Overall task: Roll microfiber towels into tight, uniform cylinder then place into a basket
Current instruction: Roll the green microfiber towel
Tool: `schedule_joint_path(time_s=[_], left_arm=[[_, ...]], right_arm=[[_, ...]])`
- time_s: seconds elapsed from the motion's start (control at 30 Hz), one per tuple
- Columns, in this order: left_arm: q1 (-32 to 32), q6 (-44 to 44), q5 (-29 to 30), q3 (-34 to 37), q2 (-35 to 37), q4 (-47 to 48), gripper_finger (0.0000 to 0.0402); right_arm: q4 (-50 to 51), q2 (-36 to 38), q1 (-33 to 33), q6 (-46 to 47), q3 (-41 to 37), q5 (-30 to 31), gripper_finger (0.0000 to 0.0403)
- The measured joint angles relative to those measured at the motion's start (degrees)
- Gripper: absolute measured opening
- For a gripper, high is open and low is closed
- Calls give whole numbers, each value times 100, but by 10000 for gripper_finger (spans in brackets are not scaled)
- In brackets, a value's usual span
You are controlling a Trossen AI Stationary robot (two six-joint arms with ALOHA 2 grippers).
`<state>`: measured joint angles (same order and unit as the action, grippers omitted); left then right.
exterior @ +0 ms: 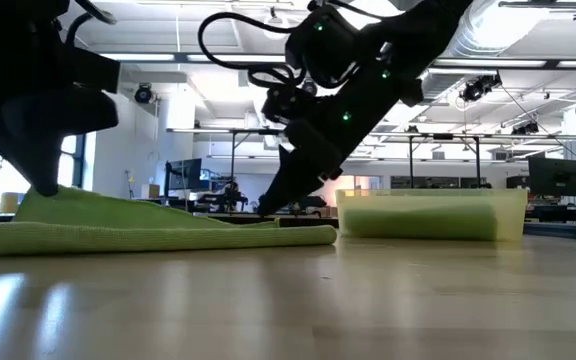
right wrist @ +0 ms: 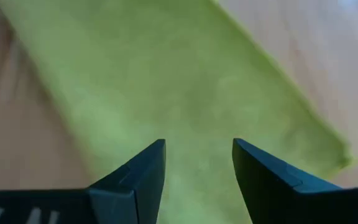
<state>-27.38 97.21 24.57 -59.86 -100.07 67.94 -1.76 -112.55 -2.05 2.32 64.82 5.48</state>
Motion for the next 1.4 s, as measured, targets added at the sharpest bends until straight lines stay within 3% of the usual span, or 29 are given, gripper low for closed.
schedule_joint_path(time_s=[0.23, 0.33, 0.43, 0.67, 0.9, 1.0, 1.17, 1.4], left_arm=[[-2, 195, -685, 2, 0, 1103, 117], [-2, 451, -742, 4, 0, 1535, 130], [0, 262, -707, 4, 0, 1391, 132], [4, -962, -210, 178, 0, 132, 123], [36, -1355, -333, 699, -3, -1483, 122], [35, -1500, -238, 873, 21, -2184, 122], [39, -1560, -231, 1014, 30, -3287, 122], [37, -2628, -368, 957, -15, -4772, 122]], right_arm=[[256, 1, -207, 1056, 0, 78, 177], [463, 2, -265, 1456, -2, 347, 177], [720, 2, -317, 1809, -2, 608, 177], [1039, 2, -321, 1794, -4, 1240, 177], [697, -89, -26, 408, -4, 1980, 177], [336, -238, 194, -232, -4, 1991, 177], [457, -174, 456, -513, 62, 1932, 177], [1650, 160, 393, 141, 573, 1745, 177]])
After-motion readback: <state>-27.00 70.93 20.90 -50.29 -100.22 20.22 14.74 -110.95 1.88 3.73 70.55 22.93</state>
